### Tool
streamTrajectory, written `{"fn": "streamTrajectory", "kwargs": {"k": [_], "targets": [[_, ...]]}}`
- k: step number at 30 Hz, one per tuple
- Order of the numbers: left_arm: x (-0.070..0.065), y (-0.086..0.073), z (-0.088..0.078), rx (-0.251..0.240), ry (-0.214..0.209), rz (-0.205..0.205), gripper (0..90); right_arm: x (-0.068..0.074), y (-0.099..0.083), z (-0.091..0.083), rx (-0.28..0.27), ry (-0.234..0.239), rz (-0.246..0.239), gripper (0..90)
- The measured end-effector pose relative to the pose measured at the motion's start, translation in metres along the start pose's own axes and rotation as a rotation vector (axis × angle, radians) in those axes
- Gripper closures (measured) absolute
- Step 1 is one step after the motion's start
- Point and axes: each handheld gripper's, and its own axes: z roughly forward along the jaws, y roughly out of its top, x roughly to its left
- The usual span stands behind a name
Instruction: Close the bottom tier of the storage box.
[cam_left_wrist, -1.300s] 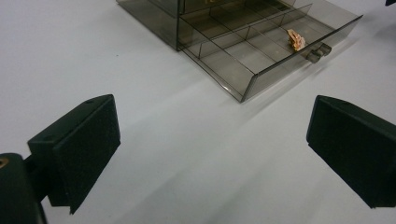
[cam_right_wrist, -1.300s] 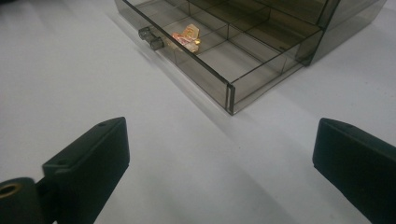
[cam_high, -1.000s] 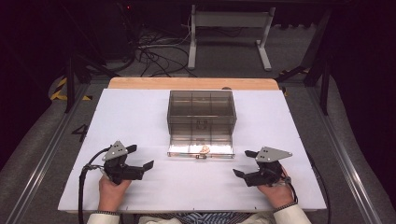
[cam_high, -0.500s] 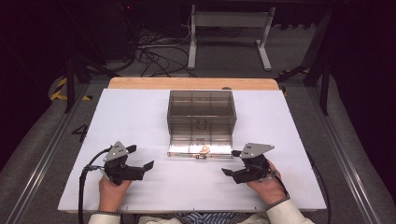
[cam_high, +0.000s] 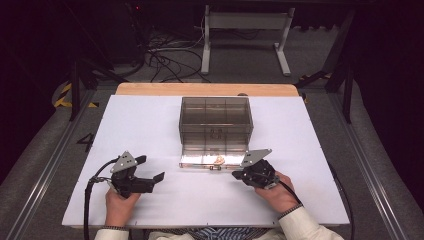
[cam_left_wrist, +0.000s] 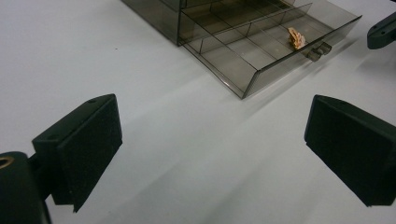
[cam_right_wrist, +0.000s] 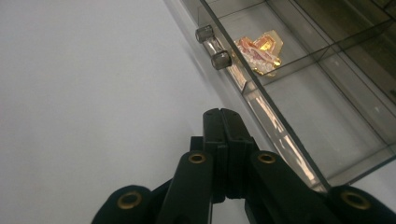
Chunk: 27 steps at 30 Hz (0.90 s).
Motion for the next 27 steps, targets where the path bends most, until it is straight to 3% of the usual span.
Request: {"fn": "streamTrajectory", "kwargs": {"k": [17,27], "targets": [[0.000,0.000,0.000,0.003,0.008,0.001,4.9,0.003,0.020,0.026,0.047,-0.046,-0.043,90.0],[-0.001,0.000,0.001,0.003,0.010,0.002,4.9,0.002,0.023,0.036,0.079,-0.074,-0.032,90.0]]}}
